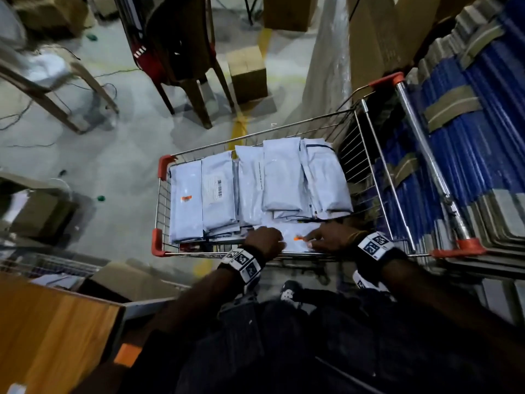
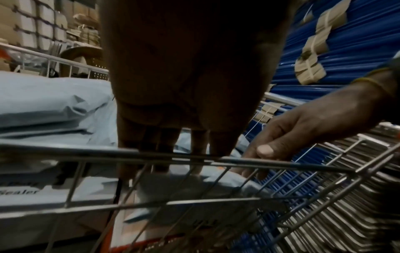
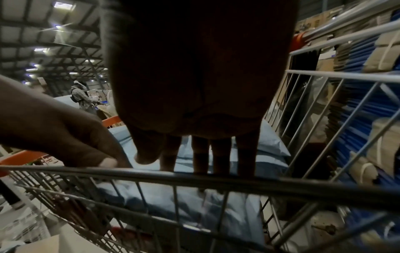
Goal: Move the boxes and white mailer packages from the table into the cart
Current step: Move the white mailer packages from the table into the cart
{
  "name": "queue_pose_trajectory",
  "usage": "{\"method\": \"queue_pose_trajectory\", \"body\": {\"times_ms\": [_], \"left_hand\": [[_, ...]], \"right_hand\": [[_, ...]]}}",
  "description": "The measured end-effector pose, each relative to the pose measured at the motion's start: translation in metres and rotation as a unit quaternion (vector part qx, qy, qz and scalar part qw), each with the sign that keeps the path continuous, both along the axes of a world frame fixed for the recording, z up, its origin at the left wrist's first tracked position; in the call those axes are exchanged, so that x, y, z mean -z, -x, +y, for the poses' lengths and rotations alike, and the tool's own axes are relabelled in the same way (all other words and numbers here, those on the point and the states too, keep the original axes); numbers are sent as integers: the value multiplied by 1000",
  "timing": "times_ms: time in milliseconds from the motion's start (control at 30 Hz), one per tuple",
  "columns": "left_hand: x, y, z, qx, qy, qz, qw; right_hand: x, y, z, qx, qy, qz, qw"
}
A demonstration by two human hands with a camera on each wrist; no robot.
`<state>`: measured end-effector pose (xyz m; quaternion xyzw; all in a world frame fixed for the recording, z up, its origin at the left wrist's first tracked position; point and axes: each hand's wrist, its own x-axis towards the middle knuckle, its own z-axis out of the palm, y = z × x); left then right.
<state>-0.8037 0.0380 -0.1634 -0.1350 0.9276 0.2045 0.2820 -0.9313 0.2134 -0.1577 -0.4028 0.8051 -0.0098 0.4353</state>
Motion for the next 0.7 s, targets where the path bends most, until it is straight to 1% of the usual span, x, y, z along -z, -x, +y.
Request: {"method": "queue_pose_trajectory", "body": {"times_ms": [67, 133, 233, 367, 400, 467, 500, 533, 600, 700], "left_hand": [[5, 9, 4, 23, -53, -64, 996], [9, 17, 8, 27, -82, -124, 989], [14, 27, 11, 31, -85, -172, 981], [14, 34, 19, 53, -72, -187, 978], [15, 34, 21, 55, -66, -175, 981], [18, 33, 23, 42, -43, -128, 990], [18, 33, 24, 32, -41, -105, 993], [17, 31, 27, 24, -47, -100, 994], [18, 30, 30, 15, -66, -131, 989], [21, 30, 30, 6, -86, -182, 979]], "right_hand": [[4, -3, -4, -4, -39, -4, 999], [7, -4, -7, -9, -91, -2, 996], [18, -5, -11, 11, -131, -4, 991], [32, -1, -9, 23, -170, -28, 985], [34, -1, -9, 23, -176, -28, 984], [33, -2, -13, 23, -179, -32, 983], [31, 0, -17, 24, -168, -31, 985], [27, -1, -19, 25, -153, -32, 987], [22, -1, -21, 15, -144, -40, 989], [23, -5, -18, 17, -184, -37, 982]]}}
